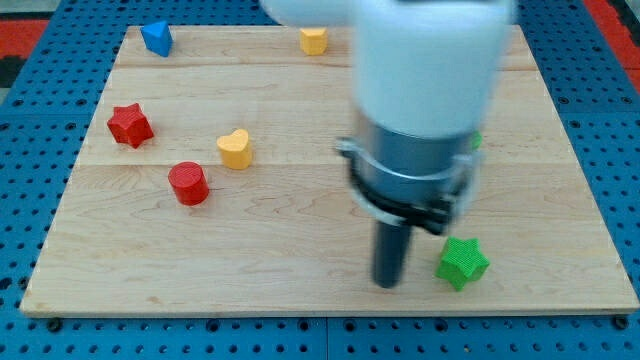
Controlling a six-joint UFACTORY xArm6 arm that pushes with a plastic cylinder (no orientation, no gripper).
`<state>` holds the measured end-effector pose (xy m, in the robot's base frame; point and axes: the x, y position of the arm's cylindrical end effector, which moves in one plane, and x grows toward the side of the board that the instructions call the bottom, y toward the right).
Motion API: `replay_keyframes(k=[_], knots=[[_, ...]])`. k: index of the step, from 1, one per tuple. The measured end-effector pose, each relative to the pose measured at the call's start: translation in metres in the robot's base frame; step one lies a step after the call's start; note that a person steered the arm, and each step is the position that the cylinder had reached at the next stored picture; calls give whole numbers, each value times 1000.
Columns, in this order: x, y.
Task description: Slide the heart and the red circle diagonal to each other
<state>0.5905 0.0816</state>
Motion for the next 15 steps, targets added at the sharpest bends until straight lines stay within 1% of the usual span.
replay_keyframes(k=[1, 2, 3, 4, 5, 6, 7, 8, 9, 10, 11, 12, 13, 14, 15], knots=[[-22, 61], [-38, -14], [-138, -112], [-203, -179], [-181, -192], [-156, -179], [-202, -239], [-203, -275], [-166, -246], [-152, -222], [-109, -200], [-106, -152], [-121, -164], [-56, -142], [-59, -142]])
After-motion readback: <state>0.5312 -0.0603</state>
